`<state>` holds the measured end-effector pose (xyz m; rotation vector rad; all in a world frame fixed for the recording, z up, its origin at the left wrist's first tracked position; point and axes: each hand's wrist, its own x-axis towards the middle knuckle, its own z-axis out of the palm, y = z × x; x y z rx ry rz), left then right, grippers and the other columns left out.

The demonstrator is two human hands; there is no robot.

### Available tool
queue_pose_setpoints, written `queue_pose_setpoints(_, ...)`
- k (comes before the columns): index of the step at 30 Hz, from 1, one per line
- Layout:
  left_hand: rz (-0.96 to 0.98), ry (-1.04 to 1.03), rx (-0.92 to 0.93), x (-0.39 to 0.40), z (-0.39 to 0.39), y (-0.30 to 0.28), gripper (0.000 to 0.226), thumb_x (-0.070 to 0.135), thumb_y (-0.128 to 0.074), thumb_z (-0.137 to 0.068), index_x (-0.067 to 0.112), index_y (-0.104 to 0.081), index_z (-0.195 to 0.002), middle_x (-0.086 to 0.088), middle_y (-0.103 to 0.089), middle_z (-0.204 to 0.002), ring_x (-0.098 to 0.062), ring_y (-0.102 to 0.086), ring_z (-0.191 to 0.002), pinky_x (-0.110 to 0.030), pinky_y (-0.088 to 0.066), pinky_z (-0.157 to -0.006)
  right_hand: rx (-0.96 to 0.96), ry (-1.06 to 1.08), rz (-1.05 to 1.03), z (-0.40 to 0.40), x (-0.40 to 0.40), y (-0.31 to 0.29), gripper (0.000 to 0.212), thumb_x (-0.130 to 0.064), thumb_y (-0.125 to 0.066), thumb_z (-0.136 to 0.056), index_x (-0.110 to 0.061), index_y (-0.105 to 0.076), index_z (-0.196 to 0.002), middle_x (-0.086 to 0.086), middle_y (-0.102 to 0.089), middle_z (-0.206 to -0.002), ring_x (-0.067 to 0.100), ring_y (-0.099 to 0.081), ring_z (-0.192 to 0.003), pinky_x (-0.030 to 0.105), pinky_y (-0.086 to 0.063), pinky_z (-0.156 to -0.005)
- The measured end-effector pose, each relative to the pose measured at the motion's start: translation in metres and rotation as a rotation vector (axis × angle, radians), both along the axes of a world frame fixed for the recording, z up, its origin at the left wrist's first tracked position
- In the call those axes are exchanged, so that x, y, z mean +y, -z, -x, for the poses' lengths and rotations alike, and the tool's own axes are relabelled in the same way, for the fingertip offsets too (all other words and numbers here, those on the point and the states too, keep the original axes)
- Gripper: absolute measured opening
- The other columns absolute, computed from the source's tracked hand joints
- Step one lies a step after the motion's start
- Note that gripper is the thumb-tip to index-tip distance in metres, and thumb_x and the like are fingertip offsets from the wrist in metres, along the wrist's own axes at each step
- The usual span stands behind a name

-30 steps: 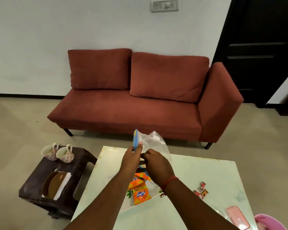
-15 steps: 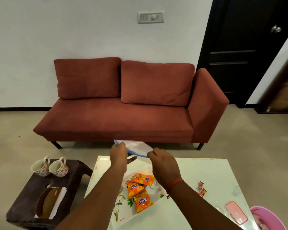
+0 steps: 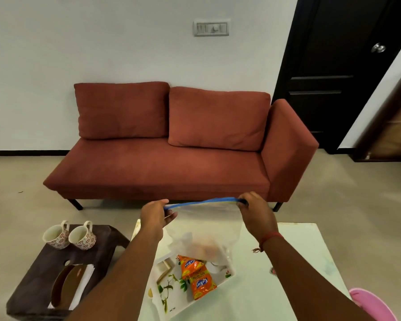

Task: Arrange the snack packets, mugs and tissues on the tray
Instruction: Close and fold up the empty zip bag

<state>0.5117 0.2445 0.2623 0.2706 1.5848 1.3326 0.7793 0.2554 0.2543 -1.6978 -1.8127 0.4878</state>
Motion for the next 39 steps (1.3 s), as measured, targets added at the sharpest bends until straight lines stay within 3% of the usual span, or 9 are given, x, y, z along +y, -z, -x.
queue_pose_setpoints(4,-0.132,0.048,-0.084,-0.003,0.008,0.0,0.025,0.013,-0.043,-0.092,0.004,-0.067,-0.095,-0.008,-0.057,-0.075,-0.018,-0.051,-0.063,-0.032,-0.046,-0.063,0.464,0.003,0.094,-0.006,0.01,-0.014,0.015,0.0,-0.057,-0.092,-0.015,-0.06,-0.092,0.005,-0.068,-0.089,0.015,-0.059,-0.078,0.014,-0.046,-0.066)
queue_pose_setpoints(7,-0.192,0.107,-0.019,-0.006,0.013,0.006,0.027,0.013,-0.039,-0.094,0.009,-0.065,-0.095,-0.009,-0.062,-0.089,-0.021,-0.055,-0.082,-0.035,-0.044,-0.076,0.562,-0.016,0.073,-0.01,0.021,-0.026,0.024,0.003,-0.054,-0.092,-0.02,-0.059,-0.089,-0.002,-0.066,-0.088,0.012,-0.06,-0.081,0.018,-0.049,-0.074)
queue_pose_setpoints(12,-0.203,0.478,0.268,-0.001,0.007,0.01,0.039,0.024,-0.065,-0.079,0.02,-0.062,-0.117,-0.004,-0.071,-0.11,-0.026,-0.065,-0.105,-0.041,-0.052,-0.088,0.64,-0.053,0.029,-0.009,0.04,-0.046,0.023,-0.002,-0.056,-0.095,-0.023,-0.059,-0.089,-0.006,-0.063,-0.091,0.007,-0.057,-0.083,0.009,-0.047,-0.072)
queue_pose_setpoints(17,-0.176,0.427,0.378,0.007,-0.007,0.007,0.014,0.021,-0.066,-0.093,0.016,-0.066,-0.106,-0.002,-0.074,-0.103,-0.022,-0.069,-0.1,-0.038,-0.055,-0.086,0.802,-0.049,0.039,-0.014,0.059,-0.053,0.017,-0.007,-0.056,-0.097,-0.016,-0.06,-0.111,0.005,-0.067,-0.094,0.012,-0.061,-0.079,0.027,-0.054,-0.074)
queue_pose_setpoints(21,-0.18,0.227,0.315,0.01,-0.02,0.003,0.014,0.017,-0.056,-0.1,0.004,-0.055,-0.094,-0.007,-0.066,-0.089,-0.015,-0.068,-0.076,-0.03,-0.059,-0.062,1.03,0.015,0.195,-0.012,0.06,-0.04,0.031,-0.026,-0.063,-0.095,-0.016,-0.054,-0.122,0.009,-0.07,-0.113,0.019,-0.067,-0.093,0.042,-0.057,-0.083)
queue_pose_setpoints(24,-0.205,0.136,0.304,0.011,-0.029,-0.001,0.015,0.017,-0.053,-0.101,0.002,-0.054,-0.1,-0.008,-0.06,-0.086,-0.013,-0.063,-0.068,-0.024,-0.057,-0.052,0.925,-0.043,0.377,-0.01,0.049,-0.019,0.04,-0.025,-0.07,-0.09,-0.015,-0.052,-0.124,0.007,-0.072,-0.112,0.021,-0.07,-0.096,0.047,-0.058,-0.085)
queue_pose_setpoints(28,-0.184,0.134,0.288,0.015,-0.029,-0.001,0.019,0.025,-0.055,-0.101,0.006,-0.057,-0.1,-0.007,-0.062,-0.086,-0.026,-0.065,-0.079,-0.051,-0.062,-0.074,0.873,-0.121,0.517,-0.007,0.036,-0.001,0.028,-0.014,-0.072,-0.087,-0.017,-0.056,-0.109,0.006,-0.07,-0.103,0.02,-0.07,-0.085,0.04,-0.059,-0.077)
queue_pose_setpoints(35,-0.148,0.123,0.7,0.015,-0.023,-0.001,0.023,0.029,-0.046,-0.103,0.009,-0.055,-0.1,-0.006,-0.061,-0.087,-0.014,-0.055,-0.068,-0.023,-0.039,-0.052,0.804,-0.004,0.319,-0.003,0.041,-0.009,0.011,-0.002,-0.06,-0.092,-0.011,-0.059,-0.099,0.015,-0.068,-0.092,0.022,-0.065,-0.072,0.033,-0.059,-0.062)
queue_pose_setpoints(39,-0.26,0.089,0.47,0.02,-0.019,-0.003,0.026,0.029,-0.055,-0.099,0.022,-0.05,-0.124,-0.005,-0.065,-0.101,-0.015,-0.061,-0.076,-0.028,-0.05,-0.065,0.877,0.056,0.267,0.003,0.043,-0.011,0.03,-0.001,-0.059,-0.092,-0.016,-0.054,-0.117,0.012,-0.07,-0.102,0.021,-0.068,-0.077,0.037,-0.061,-0.064)
